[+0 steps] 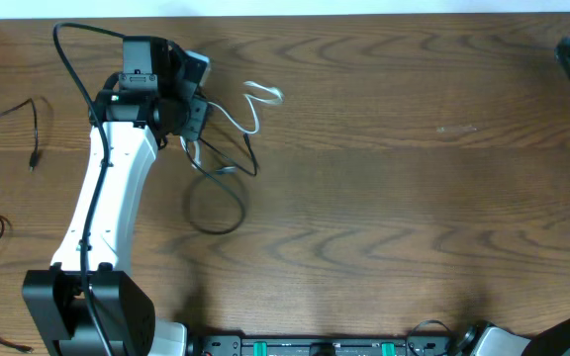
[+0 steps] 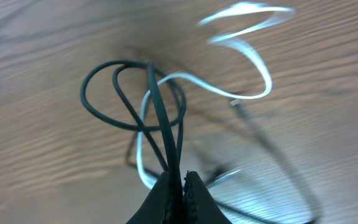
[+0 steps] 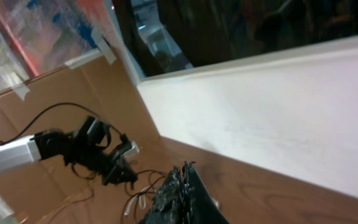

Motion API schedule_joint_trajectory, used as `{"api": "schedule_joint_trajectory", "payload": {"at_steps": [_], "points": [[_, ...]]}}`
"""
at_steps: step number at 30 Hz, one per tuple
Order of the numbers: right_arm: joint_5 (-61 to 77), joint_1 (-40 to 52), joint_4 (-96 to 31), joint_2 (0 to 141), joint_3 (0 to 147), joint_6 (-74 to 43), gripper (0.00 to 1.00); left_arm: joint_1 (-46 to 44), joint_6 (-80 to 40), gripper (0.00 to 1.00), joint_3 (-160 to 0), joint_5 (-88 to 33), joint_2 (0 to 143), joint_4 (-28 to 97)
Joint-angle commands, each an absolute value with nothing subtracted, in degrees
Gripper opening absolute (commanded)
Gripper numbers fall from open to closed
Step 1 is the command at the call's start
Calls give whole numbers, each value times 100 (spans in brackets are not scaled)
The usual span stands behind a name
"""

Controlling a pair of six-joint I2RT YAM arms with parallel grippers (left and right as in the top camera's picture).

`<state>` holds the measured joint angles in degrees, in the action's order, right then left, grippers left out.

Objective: Untangle cables

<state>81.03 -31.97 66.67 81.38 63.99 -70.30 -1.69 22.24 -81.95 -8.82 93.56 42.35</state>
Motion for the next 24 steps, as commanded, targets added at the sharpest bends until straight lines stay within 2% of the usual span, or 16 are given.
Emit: {"api": "schedule_joint_trajectory", "payload": {"at_steps": [1, 4, 11, 17, 24], "points": [[8468, -3092, 6549, 8141, 6475, -6956, 1, -187, 2150, 8, -8184, -2550, 9430, 4027], [8903, -2832, 6418, 8141, 6471, -6672, 1, -242, 2150, 7, -8187, -3424, 9428, 3767], [8949, -2147, 5452, 8259, 6224, -5769, 1, -532, 2147, 7, -8187, -4836, 9362, 3157], [8952, -1500, 5142, 8576, 6117, -4801, 1, -784, 2152, 7, -8187, -5446, 9098, 2692], [8949, -613, 5146, 8683, 6093, -2182, 1, -823, 2154, 7, -8187, -5443, 8932, 2521]]}}
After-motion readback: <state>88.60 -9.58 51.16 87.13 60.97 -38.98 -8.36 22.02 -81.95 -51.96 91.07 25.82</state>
